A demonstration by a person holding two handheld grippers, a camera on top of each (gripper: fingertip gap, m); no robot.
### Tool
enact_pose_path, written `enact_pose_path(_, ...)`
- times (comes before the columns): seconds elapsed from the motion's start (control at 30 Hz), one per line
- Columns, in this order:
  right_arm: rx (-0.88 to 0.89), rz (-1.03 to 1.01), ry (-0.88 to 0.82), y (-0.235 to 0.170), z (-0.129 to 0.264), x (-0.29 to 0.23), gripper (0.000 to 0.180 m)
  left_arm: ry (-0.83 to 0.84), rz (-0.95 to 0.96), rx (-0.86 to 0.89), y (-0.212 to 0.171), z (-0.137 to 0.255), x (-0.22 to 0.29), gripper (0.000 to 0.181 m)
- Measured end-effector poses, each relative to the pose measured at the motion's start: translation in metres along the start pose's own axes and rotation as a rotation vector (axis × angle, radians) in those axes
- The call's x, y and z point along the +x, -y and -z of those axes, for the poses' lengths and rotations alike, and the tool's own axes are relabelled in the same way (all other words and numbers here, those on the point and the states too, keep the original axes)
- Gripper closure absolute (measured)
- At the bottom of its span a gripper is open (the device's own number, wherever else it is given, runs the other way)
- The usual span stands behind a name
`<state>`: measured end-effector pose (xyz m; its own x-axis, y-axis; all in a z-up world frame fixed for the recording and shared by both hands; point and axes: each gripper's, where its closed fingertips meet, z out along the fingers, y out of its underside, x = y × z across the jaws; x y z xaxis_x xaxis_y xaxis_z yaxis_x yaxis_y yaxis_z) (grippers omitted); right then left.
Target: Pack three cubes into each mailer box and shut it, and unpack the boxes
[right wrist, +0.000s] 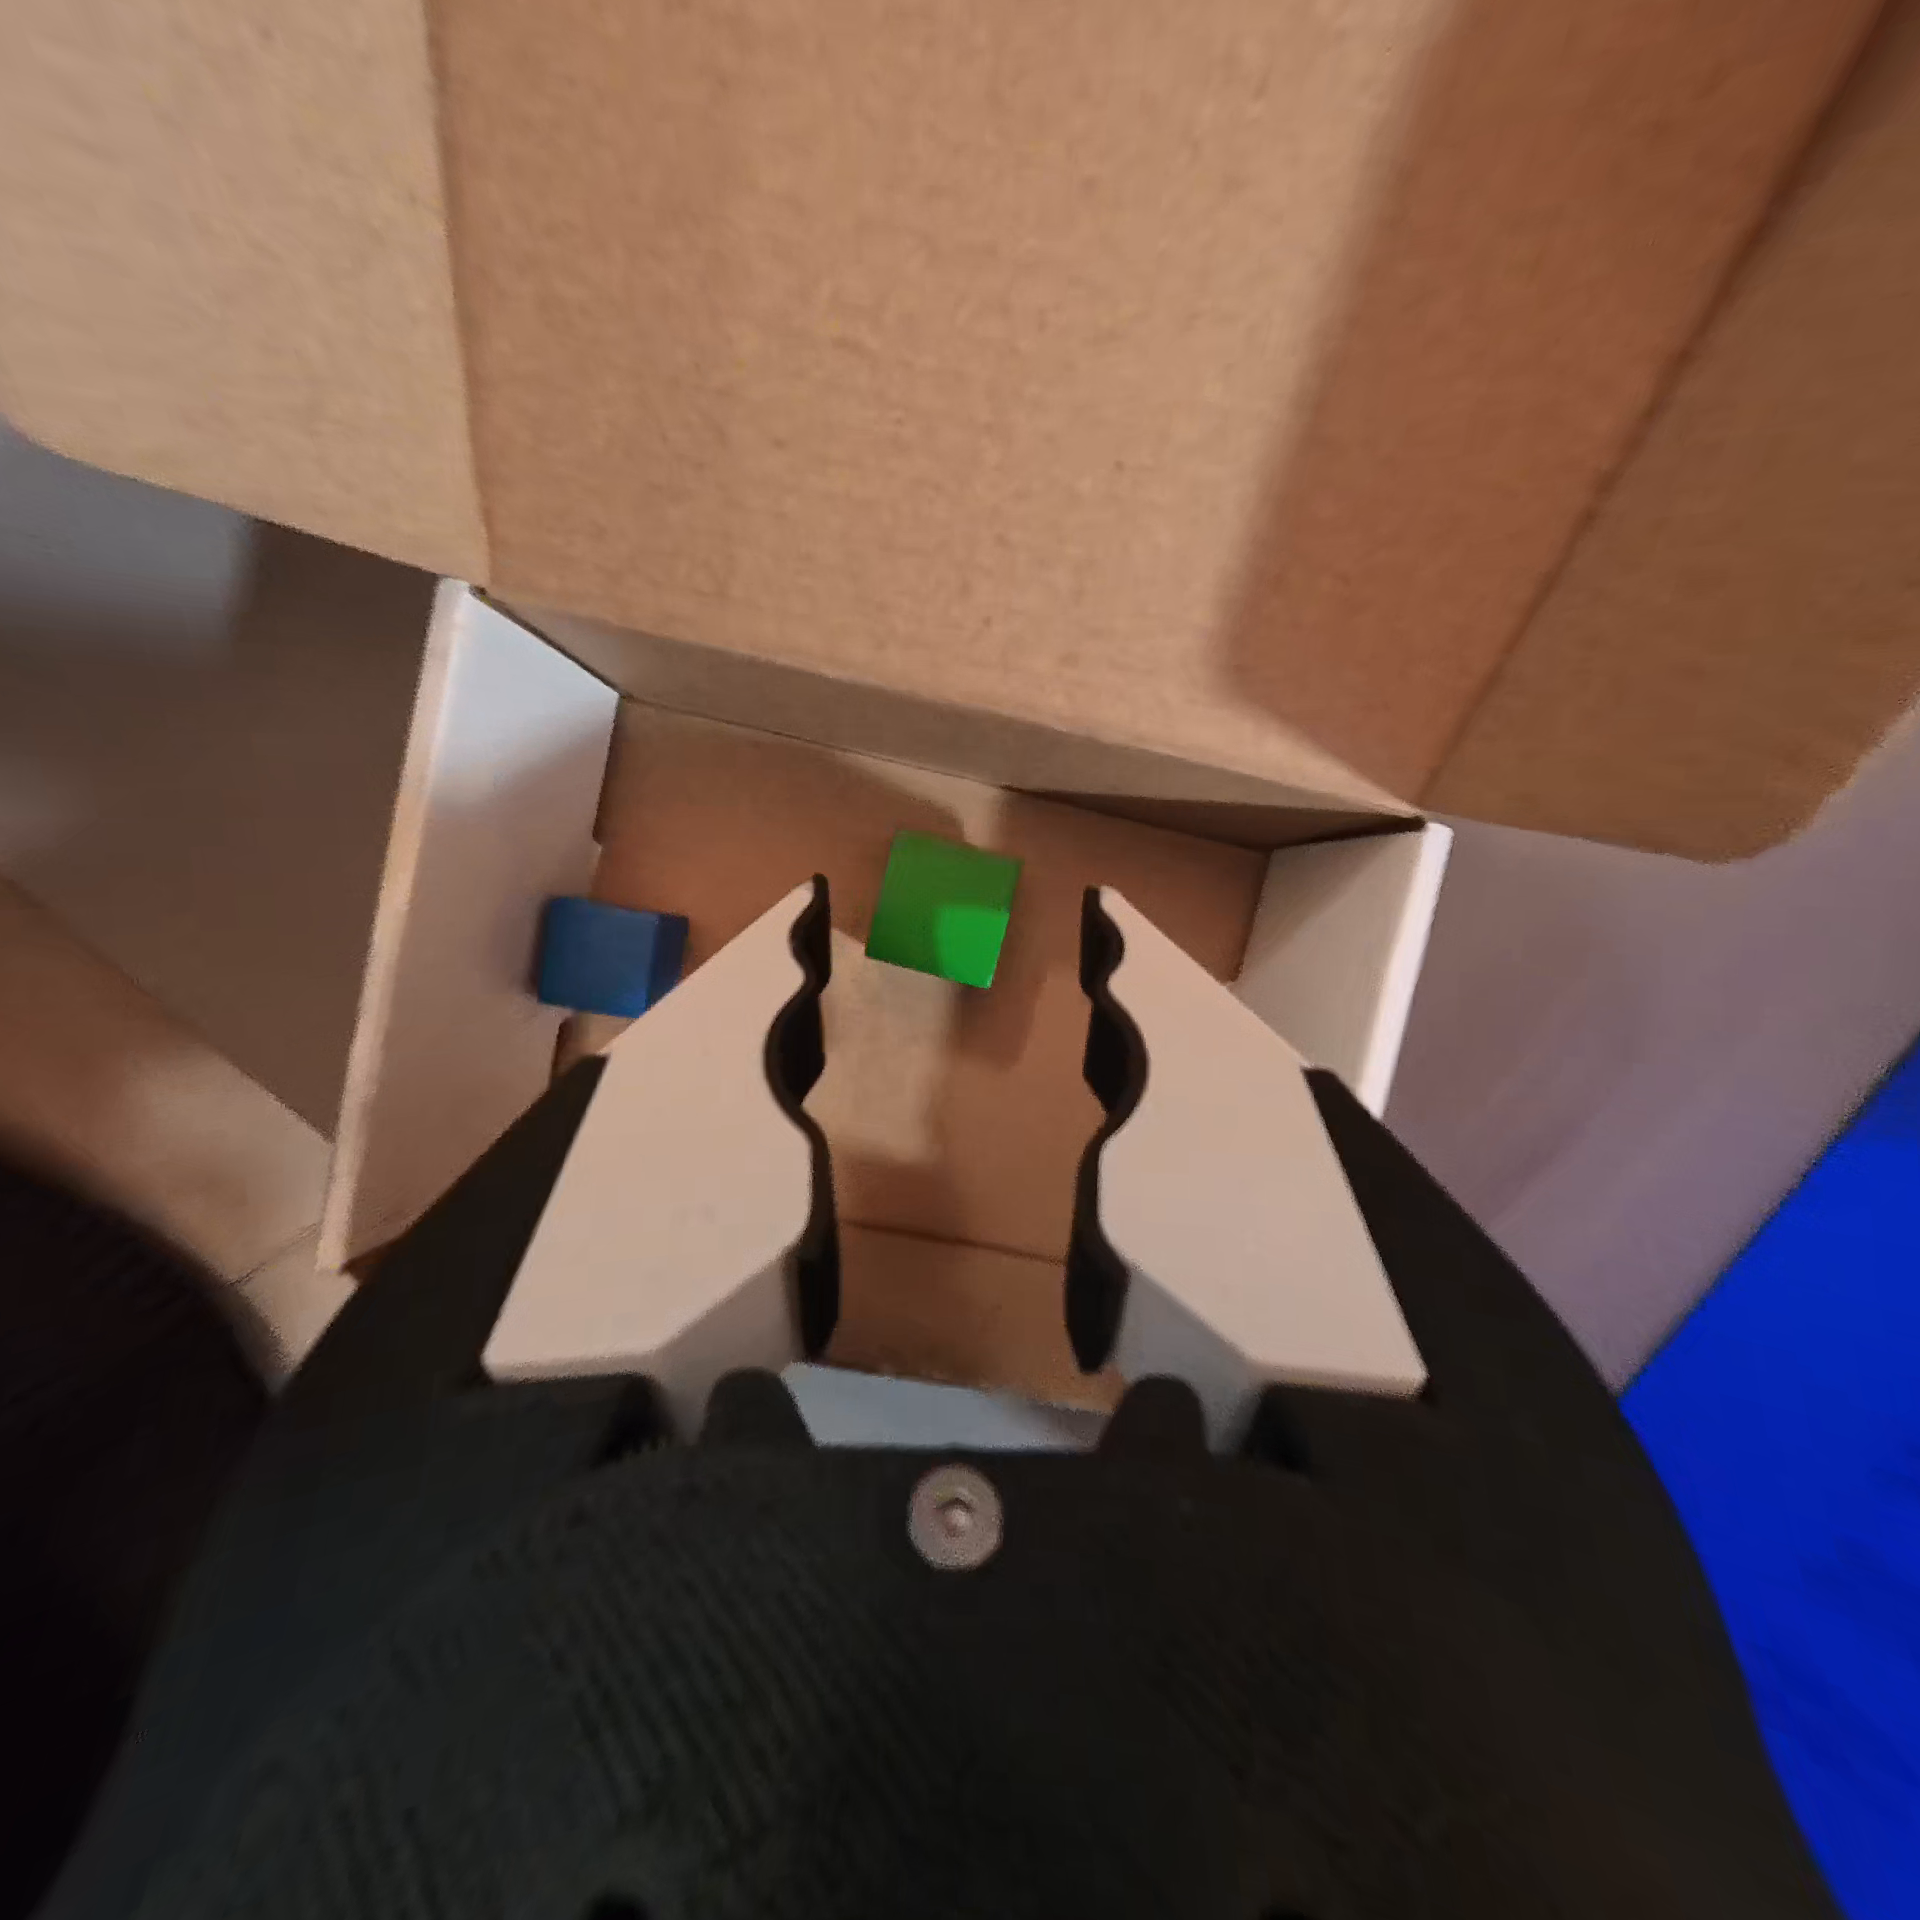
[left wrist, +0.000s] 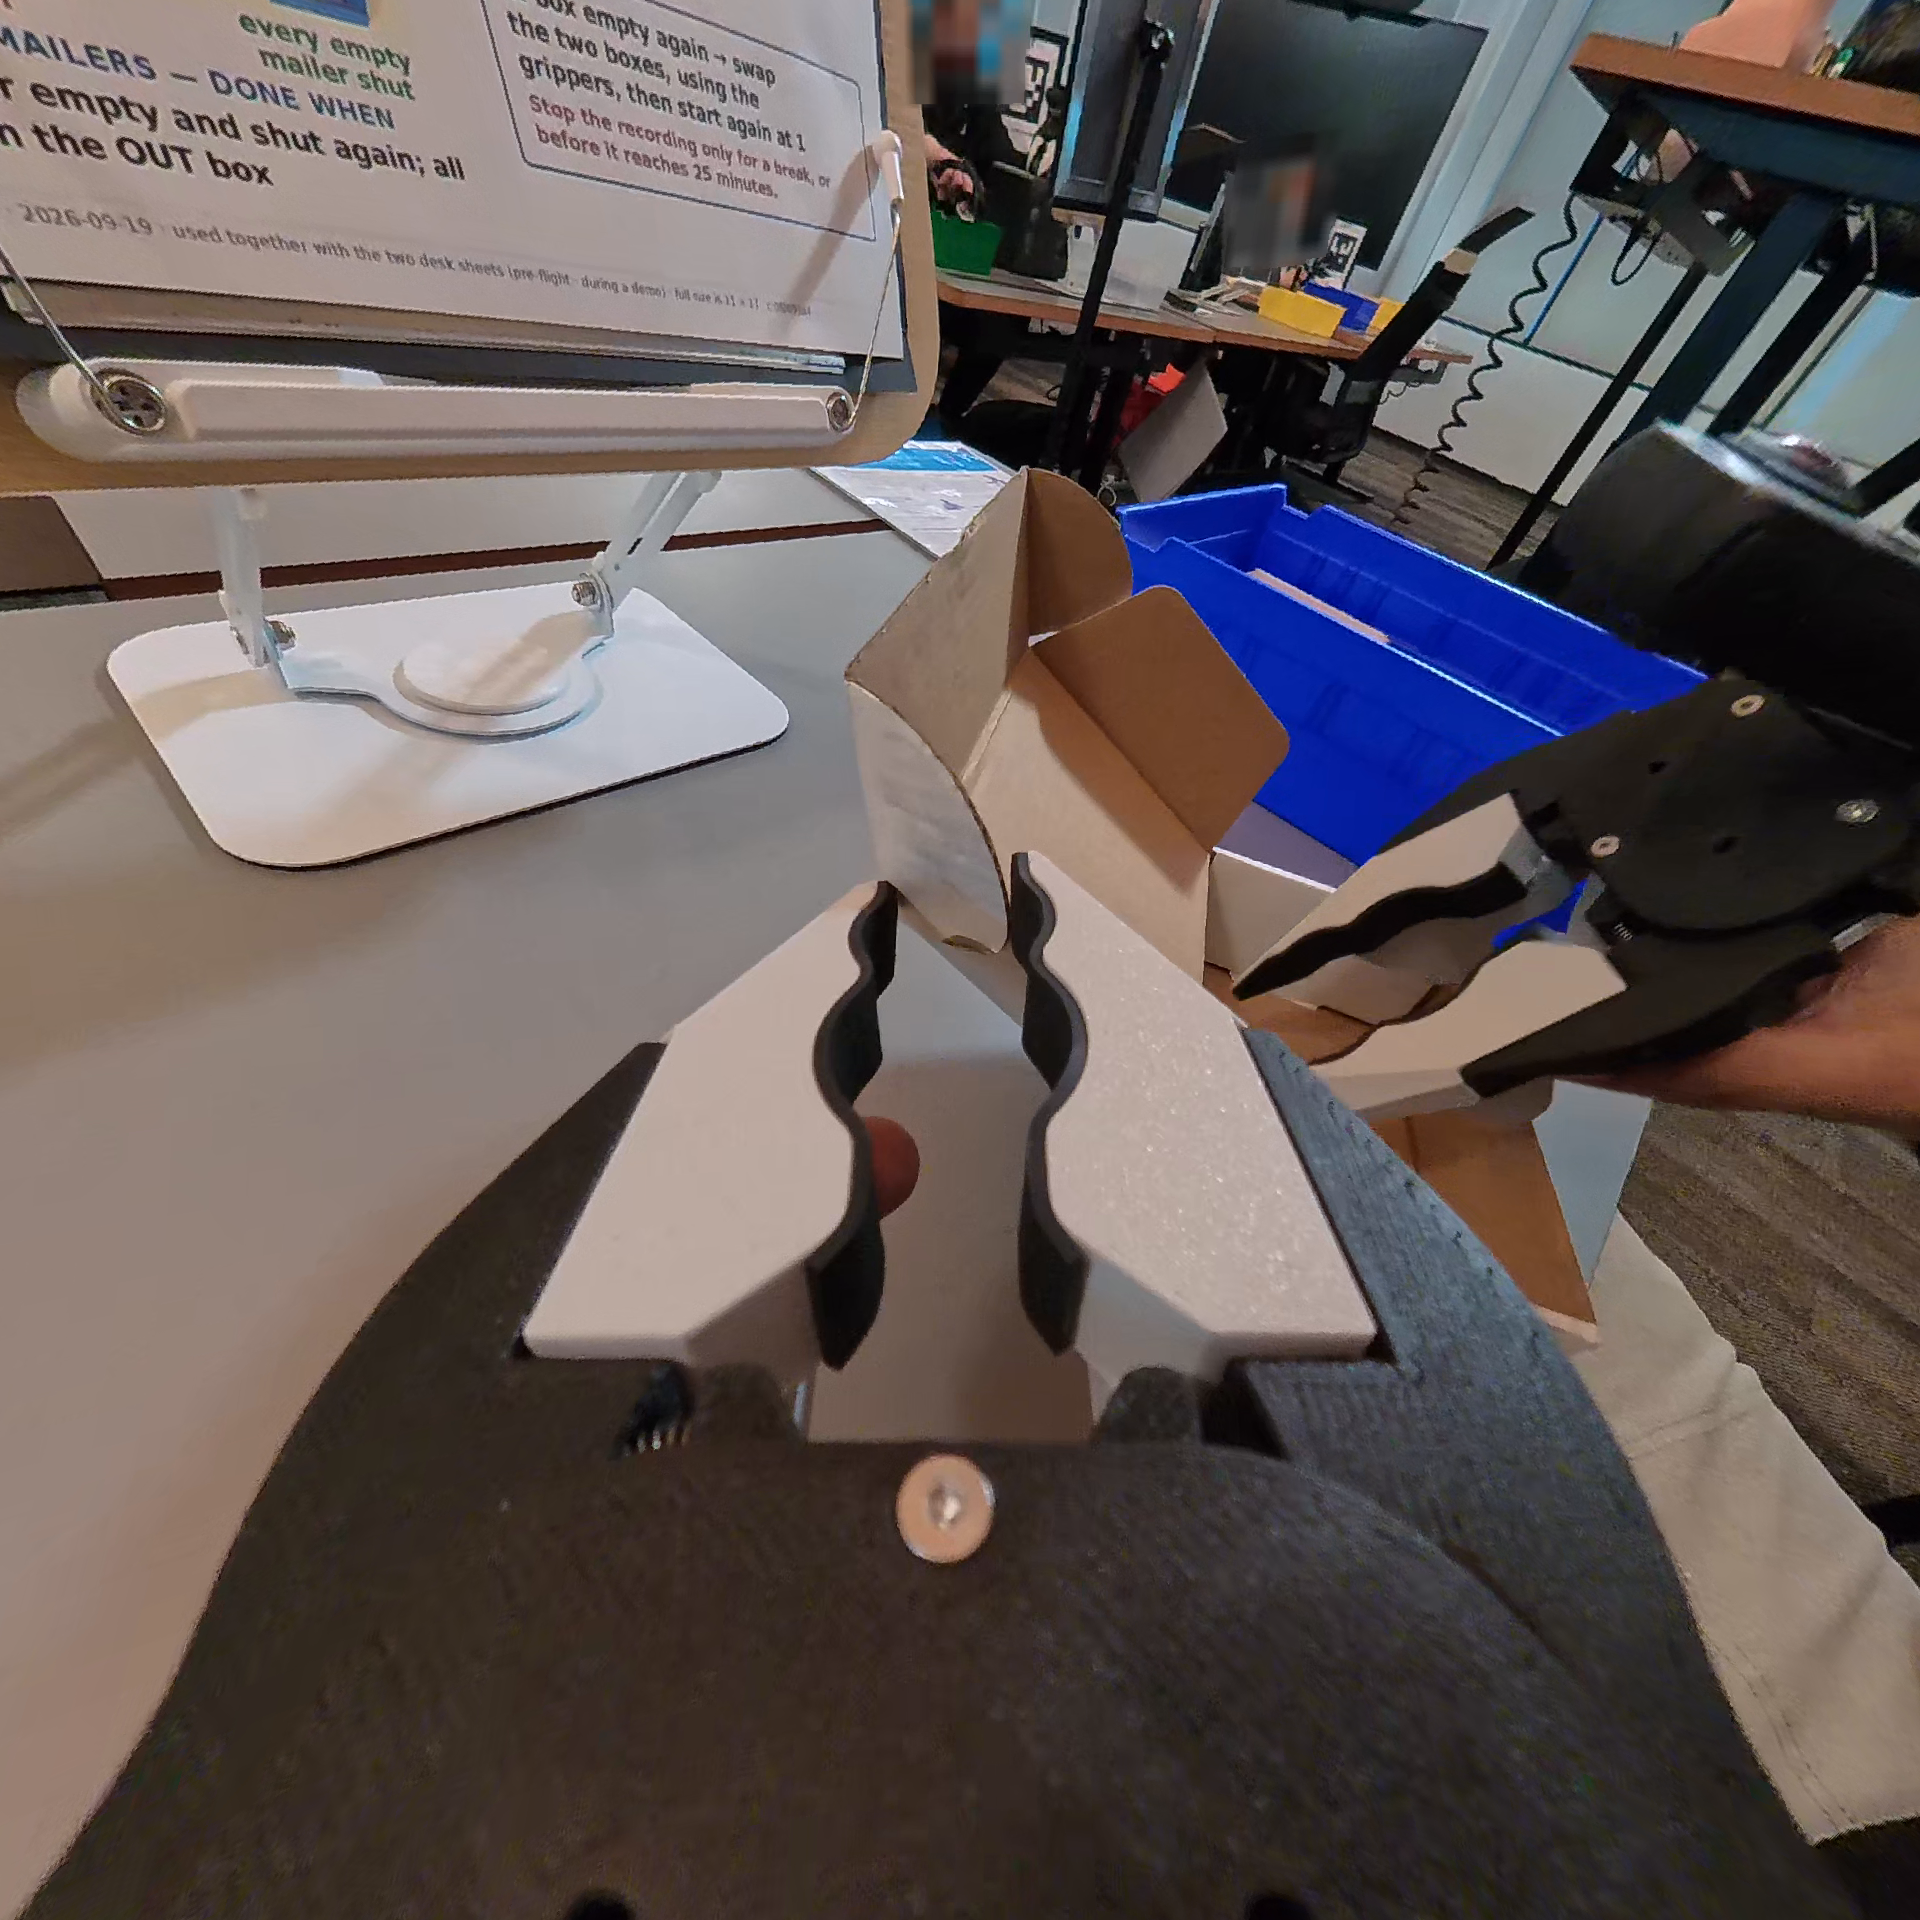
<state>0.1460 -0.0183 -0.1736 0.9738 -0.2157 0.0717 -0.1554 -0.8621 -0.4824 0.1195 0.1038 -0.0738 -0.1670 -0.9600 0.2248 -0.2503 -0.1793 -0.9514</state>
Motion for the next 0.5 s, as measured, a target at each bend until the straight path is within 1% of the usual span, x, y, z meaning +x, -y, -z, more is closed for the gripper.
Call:
enact_pose_path(0.03, -0.018, 0.021, -0.016, -0.002, -0.005, -0.001, 0.139, 0.001, 0.0, 0.0, 0.0, 0.0, 0.0, 0.161)
enact_pose_path(0.07, -0.041, 0.052, -0.039, -0.006, -0.009, 0.0, 0.153, 0.002, -0.001, 0.001, 0.0, 0.0, 0.0, 0.161)
enact_pose_path(0.17, -0.011, 0.098, -0.092, 0.002, 0.0, 0.004, 0.154, 0.0, -0.002, 0.001, 0.0, 0.0, 0.0, 0.161)
enact_pose_path(0.2, 0.032, 0.09, -0.094, 0.01, 0.012, 0.006, 0.154, 0.0, -0.004, 0.002, 0.001, 0.001, 0.0, 0.161)
enact_pose_path(0.27, 0.142, 0.052, -0.118, 0.028, 0.048, 0.02, 0.154, 0.0, -0.005, 0.003, 0.001, 0.001, -0.001, 0.161)
enact_pose_path(0.3, 0.191, 0.03, -0.154, 0.033, 0.069, 0.034, 0.154, -0.001, -0.002, 0.003, 0.001, 0.001, -0.001, 0.161)
enact_pose_path(0.37, 0.251, -0.021, -0.284, 0.03, 0.115, 0.074, 0.154, -0.003, 0.003, 0.003, 0.001, 0.001, -0.001, 0.161)
enact_pose_path(0.43, 0.274, -0.097, -0.437, 0.01, 0.153, 0.125, 0.154, -0.004, 0.006, 0.003, 0.001, 0.0, -0.001, 0.161)
enact_pose_path(0.5, 0.269, -0.198, -0.568, -0.025, 0.175, 0.178, 0.154, -0.005, 0.007, 0.004, 0.002, 0.0, 0.0, 0.161)
